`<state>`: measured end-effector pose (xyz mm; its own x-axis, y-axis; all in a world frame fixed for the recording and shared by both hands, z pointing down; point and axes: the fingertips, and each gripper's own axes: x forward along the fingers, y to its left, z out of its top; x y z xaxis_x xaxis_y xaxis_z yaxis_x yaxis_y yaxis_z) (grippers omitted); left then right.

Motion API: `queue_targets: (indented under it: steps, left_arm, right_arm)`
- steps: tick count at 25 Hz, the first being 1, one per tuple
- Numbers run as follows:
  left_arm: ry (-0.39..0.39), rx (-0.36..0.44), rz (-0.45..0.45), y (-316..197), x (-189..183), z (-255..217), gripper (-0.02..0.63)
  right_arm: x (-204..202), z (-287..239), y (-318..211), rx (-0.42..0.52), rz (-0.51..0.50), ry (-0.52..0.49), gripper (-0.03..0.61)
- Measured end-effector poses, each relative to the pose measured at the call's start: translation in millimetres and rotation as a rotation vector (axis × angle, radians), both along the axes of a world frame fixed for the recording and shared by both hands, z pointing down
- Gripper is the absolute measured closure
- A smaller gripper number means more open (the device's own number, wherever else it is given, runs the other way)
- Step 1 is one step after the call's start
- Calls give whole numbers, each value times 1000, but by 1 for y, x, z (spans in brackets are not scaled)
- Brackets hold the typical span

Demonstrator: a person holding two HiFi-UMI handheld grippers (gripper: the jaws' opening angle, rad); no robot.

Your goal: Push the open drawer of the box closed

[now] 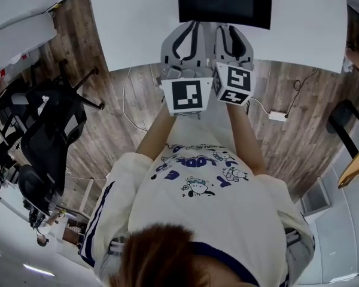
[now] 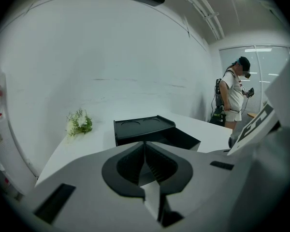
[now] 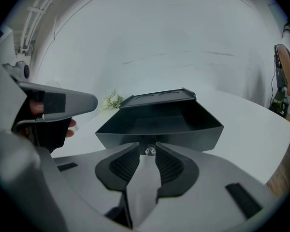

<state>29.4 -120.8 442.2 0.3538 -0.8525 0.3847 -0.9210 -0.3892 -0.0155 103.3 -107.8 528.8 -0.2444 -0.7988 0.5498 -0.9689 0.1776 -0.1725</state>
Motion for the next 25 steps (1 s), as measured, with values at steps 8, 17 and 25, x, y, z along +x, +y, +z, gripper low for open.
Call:
queue_targets:
  steps: [8, 17, 25]
  left_arm:
    - [-2, -11, -20, -1, -6, 3, 594]
    - [-4, -10, -14, -4, -6, 5, 594]
    - [-7, -6, -20, -3, -5, 0, 594]
  right_arm:
    - [1, 10, -1, -38, 15, 2, 480]
    - [2, 18, -2, -67, 15, 12, 490]
    - [3, 16, -2, -66, 7, 14, 502]
